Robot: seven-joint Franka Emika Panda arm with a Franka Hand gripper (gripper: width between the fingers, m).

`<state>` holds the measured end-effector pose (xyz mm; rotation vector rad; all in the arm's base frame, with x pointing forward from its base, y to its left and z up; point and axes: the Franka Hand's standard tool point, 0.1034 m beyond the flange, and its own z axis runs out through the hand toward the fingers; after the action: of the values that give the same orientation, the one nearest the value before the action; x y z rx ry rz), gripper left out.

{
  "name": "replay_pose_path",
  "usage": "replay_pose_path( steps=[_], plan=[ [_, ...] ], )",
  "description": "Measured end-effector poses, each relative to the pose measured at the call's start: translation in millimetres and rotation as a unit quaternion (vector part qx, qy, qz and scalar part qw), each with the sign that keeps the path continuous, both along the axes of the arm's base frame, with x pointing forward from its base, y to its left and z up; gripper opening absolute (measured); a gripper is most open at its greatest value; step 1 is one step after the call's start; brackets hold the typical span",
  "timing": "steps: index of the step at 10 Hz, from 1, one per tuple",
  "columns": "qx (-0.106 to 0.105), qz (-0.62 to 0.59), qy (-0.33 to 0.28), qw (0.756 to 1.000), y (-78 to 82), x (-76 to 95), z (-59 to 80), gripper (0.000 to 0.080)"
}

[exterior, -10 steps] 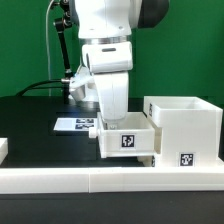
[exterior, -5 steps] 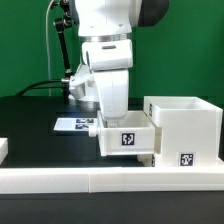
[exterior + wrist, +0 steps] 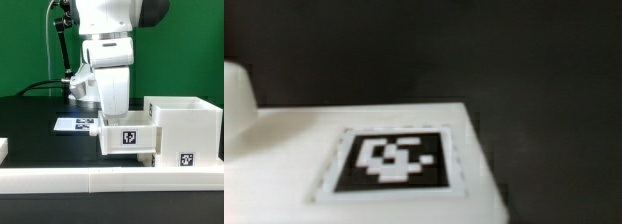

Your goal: Assemble drawer

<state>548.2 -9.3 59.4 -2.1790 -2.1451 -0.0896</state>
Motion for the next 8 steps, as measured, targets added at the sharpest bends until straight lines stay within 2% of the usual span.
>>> replay_pose_path(
  steps=[8],
  plan=[
    [-0.001,0.002,0.003,1.000,8.2,-1.5,-4.3,0.0041]
  ],
)
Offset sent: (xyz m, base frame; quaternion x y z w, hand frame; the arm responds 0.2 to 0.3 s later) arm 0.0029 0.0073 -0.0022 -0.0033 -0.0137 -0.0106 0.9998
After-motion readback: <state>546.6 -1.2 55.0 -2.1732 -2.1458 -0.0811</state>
